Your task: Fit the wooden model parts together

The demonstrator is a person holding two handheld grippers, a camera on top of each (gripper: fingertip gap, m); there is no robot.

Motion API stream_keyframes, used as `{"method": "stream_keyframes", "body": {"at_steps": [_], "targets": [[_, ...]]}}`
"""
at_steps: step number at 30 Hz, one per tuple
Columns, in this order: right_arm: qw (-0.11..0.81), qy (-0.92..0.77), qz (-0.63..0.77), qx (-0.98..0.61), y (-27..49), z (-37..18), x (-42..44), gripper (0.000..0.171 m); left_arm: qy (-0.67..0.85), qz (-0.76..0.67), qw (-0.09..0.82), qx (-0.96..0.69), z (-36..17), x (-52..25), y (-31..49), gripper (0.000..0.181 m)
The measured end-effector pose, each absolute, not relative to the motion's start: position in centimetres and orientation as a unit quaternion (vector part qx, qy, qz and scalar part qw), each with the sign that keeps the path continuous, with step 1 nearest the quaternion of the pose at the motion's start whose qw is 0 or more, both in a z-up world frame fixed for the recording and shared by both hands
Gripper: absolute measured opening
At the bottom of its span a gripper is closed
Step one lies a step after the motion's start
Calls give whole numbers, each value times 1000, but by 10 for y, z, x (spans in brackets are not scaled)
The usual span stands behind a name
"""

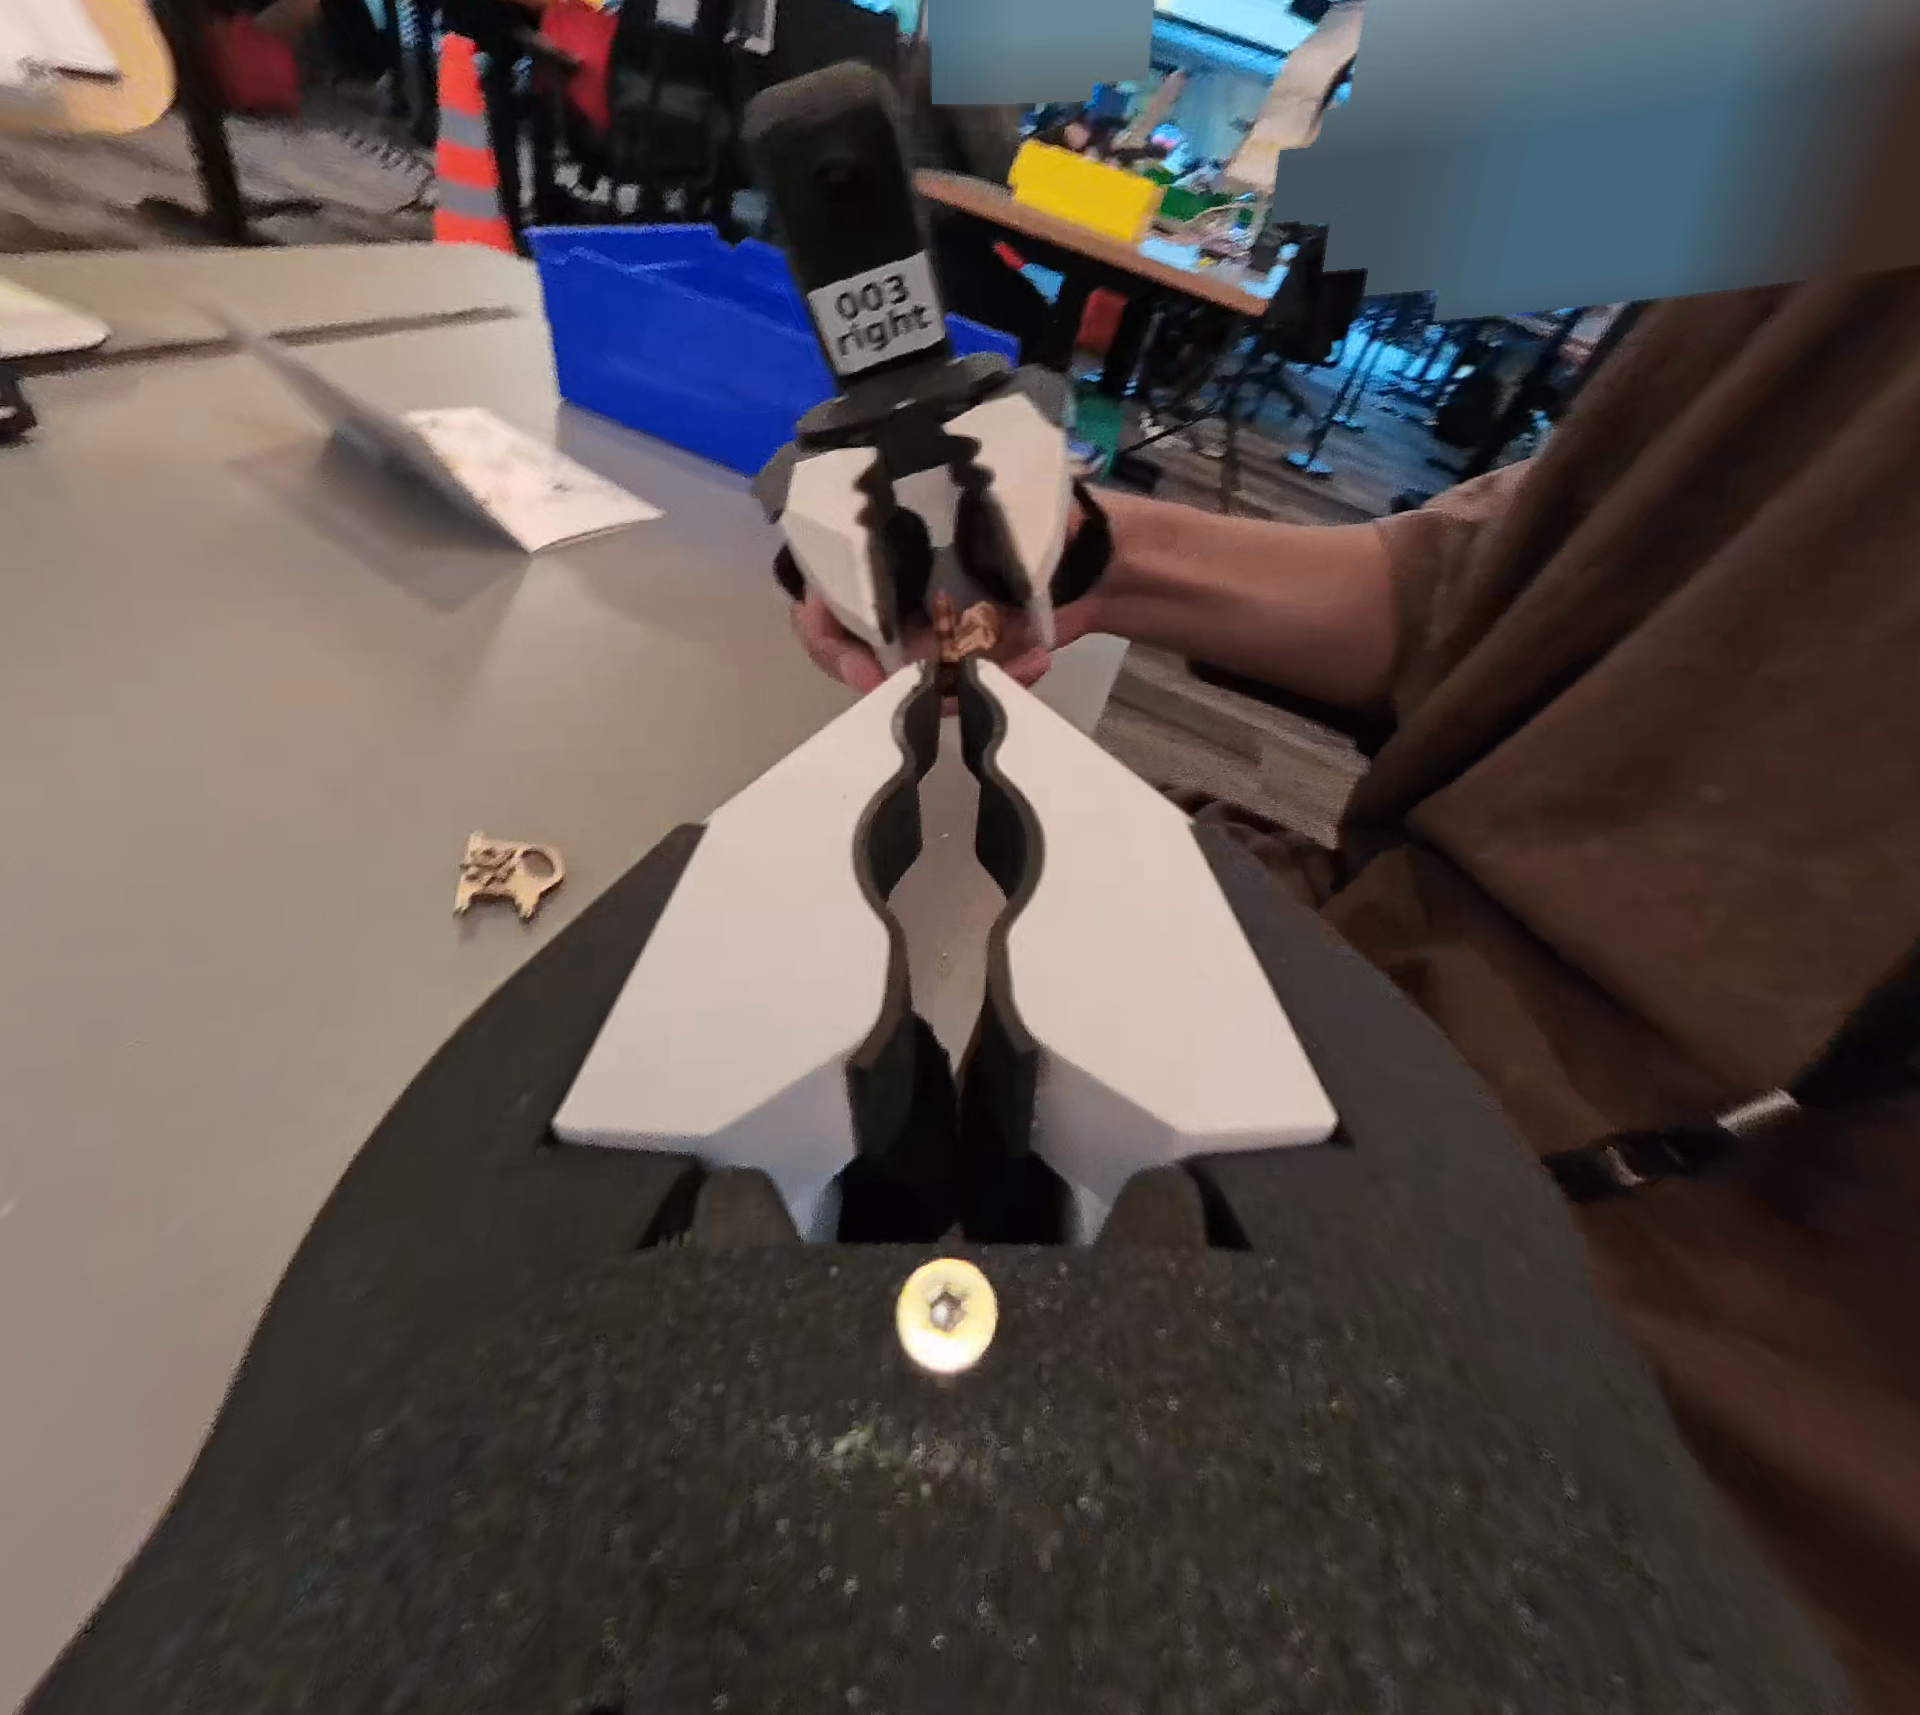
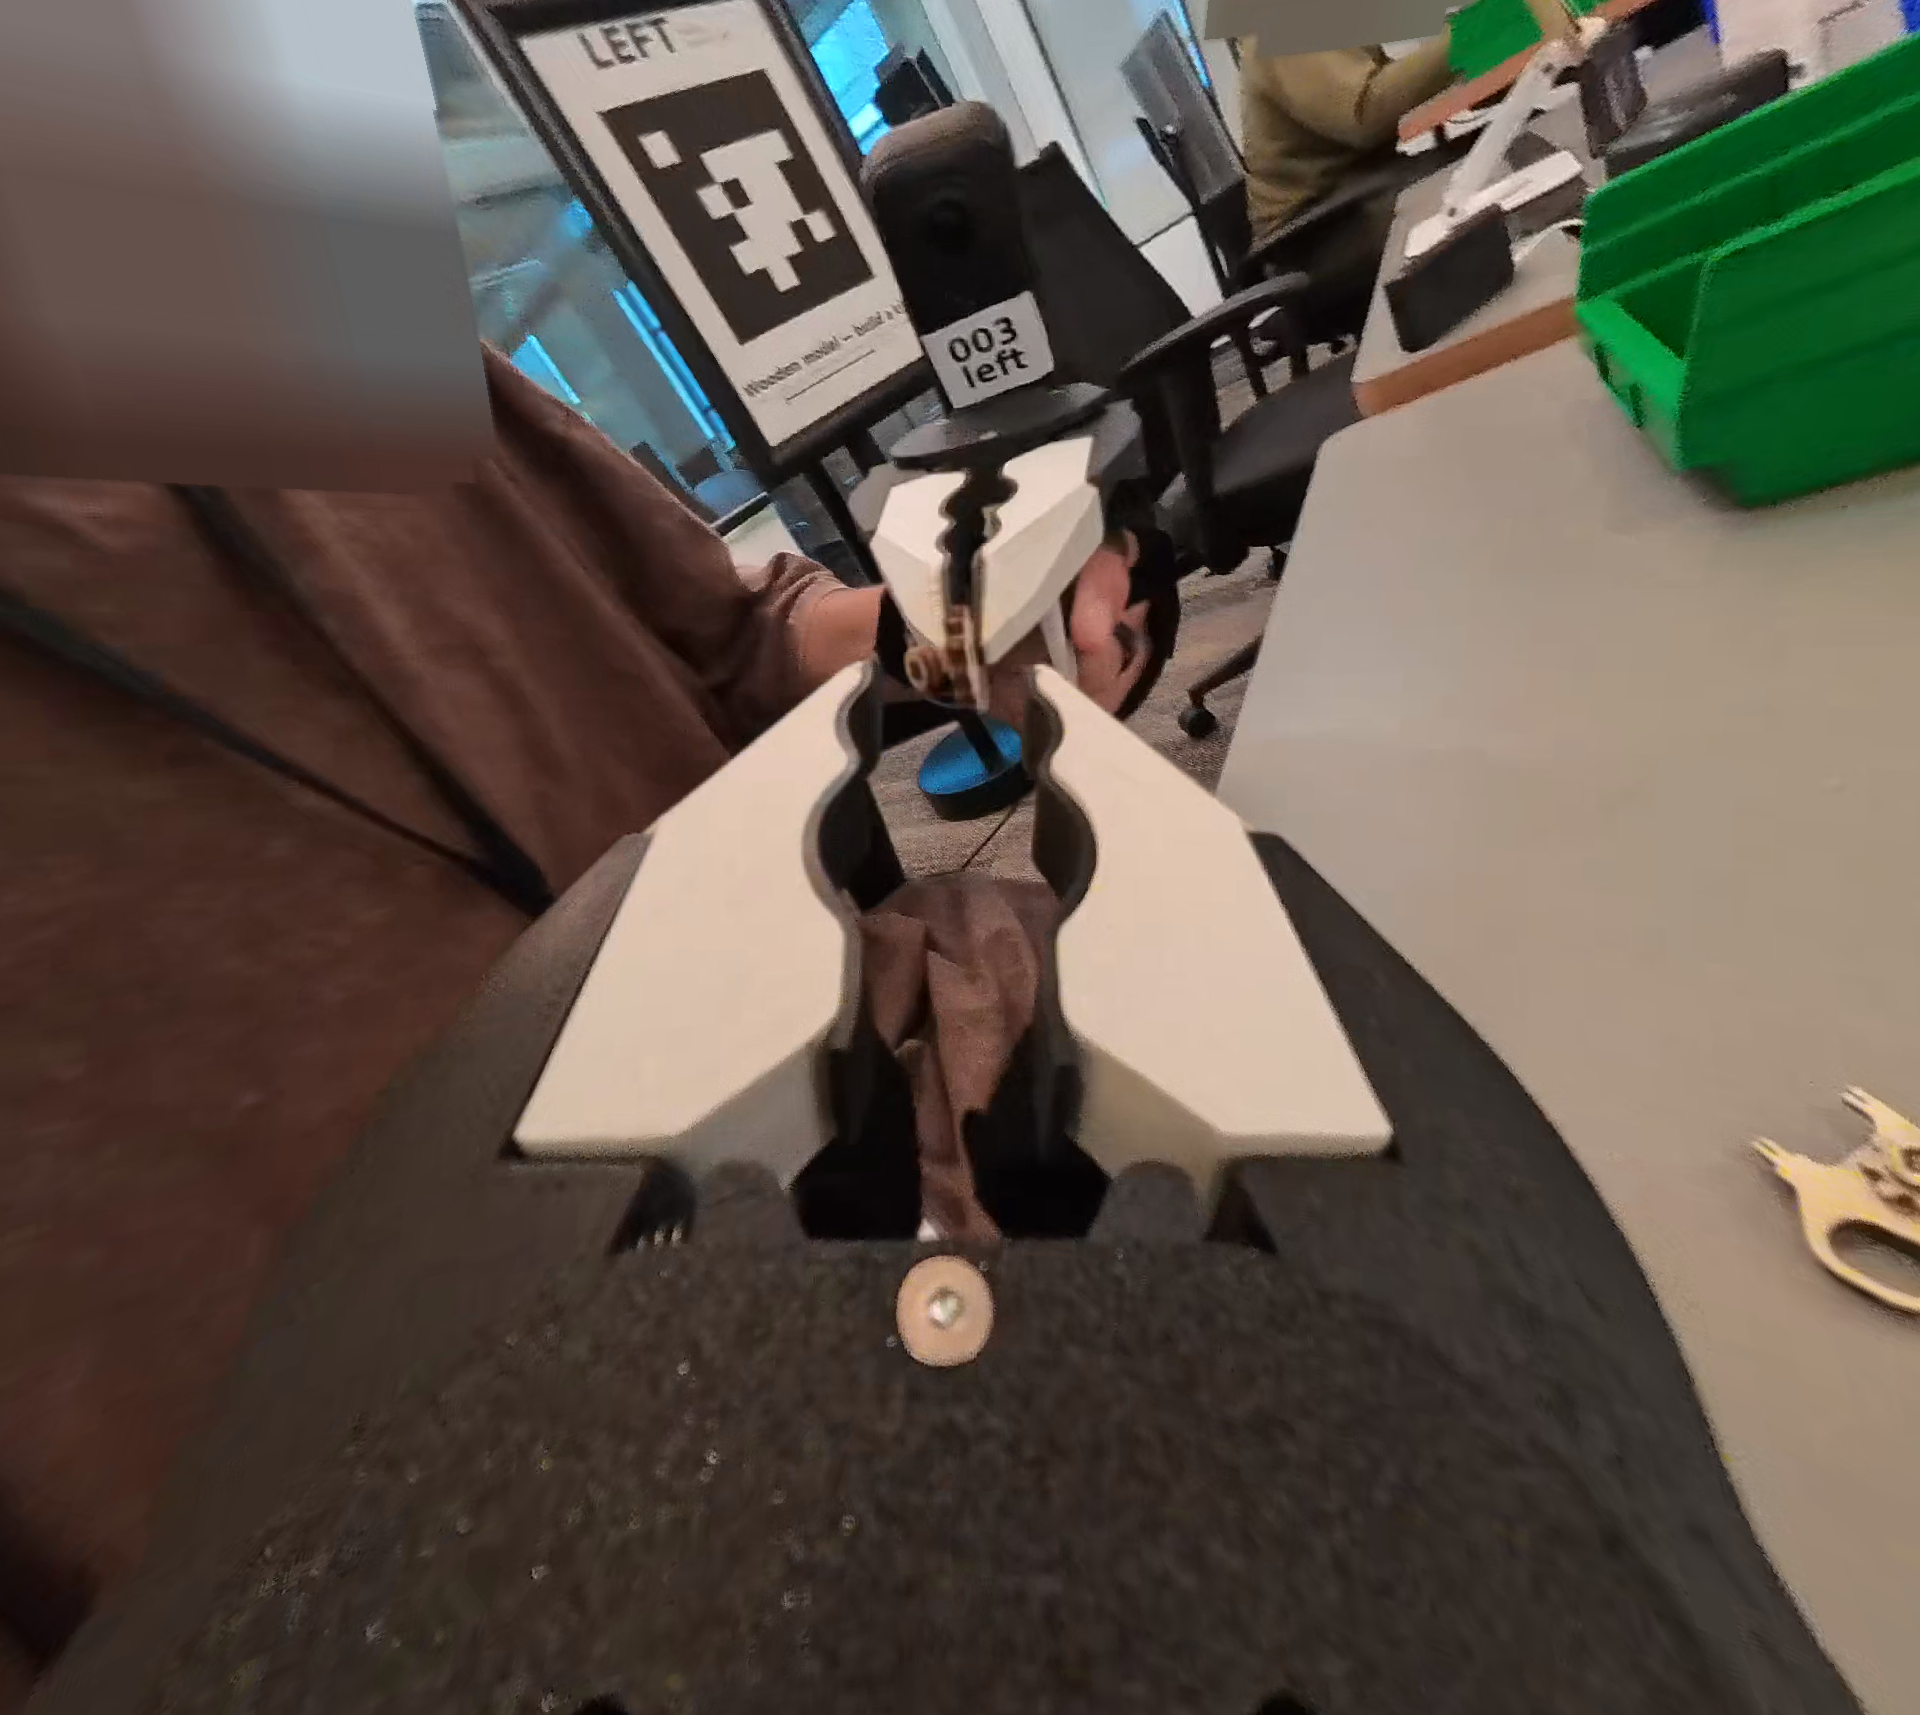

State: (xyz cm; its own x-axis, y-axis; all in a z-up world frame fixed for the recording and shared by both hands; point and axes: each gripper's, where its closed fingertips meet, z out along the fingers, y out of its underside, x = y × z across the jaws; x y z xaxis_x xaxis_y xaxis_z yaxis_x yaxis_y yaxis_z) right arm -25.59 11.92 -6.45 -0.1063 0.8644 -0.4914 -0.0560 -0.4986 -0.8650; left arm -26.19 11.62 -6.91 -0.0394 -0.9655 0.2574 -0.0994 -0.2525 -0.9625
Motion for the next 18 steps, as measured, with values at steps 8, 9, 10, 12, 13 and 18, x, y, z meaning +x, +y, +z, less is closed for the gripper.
{"method": "stream_keyframes", "body": {"at_steps": [8, 9, 10, 12, 13, 18], "targets": [[341, -386, 663, -543, 102, -58, -259, 10, 482, -580, 385, -532, -59, -262, 100, 1], [341, -385, 664, -543, 102, -58, -258, 10, 483, -579, 386, -532, -59, -261, 100, 1], [339, -386, 662, -545, 102, -59, -259, 11, 482, -580, 385, -532, -59, -261, 100, 1], [339, -386, 660, -549, 103, -59, -259, 10, 483, -576, 385, -536, -61, -261, 101, 1], [340, -386, 658, -550, 104, -60, -259, 10, 483, -572, 386, -539, -63, -260, 102, 1], [345, -379, 643, -569, 111, -67, -258, 10, 480, -547, 392, -563, -71, -259, 110, 1]]}}
